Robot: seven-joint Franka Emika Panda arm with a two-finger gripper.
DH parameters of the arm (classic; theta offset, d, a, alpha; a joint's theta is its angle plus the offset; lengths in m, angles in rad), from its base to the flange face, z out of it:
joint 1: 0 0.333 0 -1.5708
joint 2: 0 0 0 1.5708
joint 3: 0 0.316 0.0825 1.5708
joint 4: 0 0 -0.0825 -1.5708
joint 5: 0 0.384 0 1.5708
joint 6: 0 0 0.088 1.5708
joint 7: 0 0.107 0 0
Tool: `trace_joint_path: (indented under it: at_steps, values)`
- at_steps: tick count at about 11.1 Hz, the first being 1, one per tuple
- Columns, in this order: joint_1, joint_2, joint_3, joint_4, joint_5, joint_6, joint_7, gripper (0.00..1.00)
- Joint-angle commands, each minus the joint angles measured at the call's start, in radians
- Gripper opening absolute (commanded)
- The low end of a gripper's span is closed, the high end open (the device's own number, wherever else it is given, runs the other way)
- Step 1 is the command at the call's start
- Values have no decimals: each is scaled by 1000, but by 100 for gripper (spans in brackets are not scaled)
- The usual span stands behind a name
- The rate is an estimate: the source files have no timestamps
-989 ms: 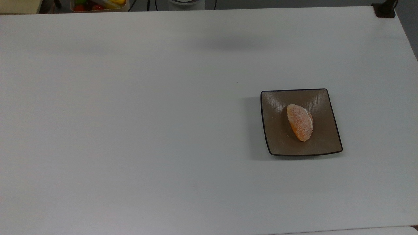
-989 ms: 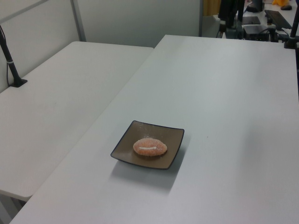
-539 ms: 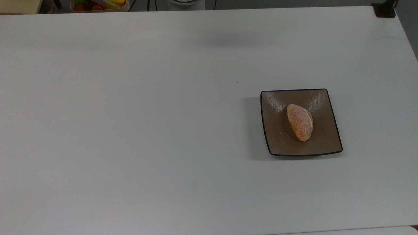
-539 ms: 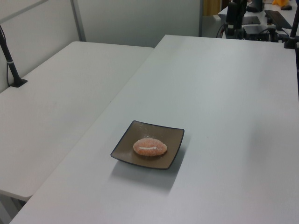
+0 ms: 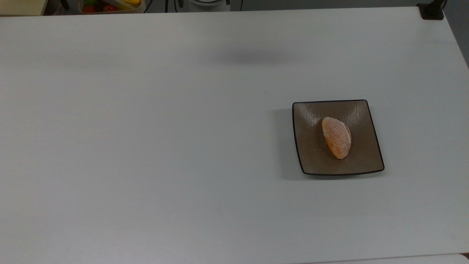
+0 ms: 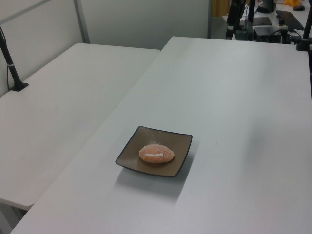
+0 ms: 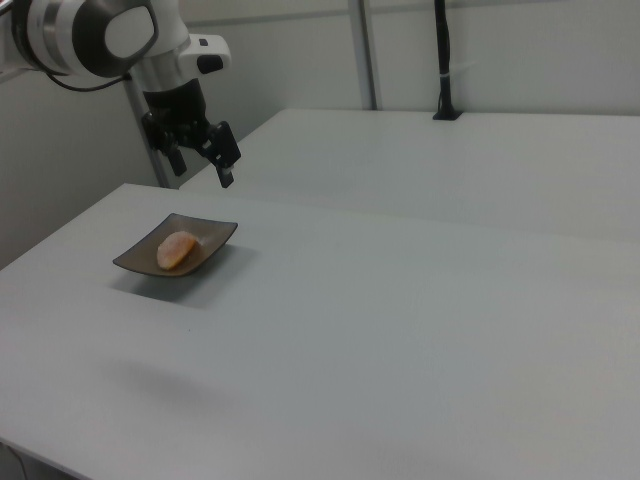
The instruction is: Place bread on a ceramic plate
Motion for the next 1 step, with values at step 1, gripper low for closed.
trace_joint_path:
  at_steps: [1]
  values:
    - [10, -9, -9, -17, -14, 24, -19, 100]
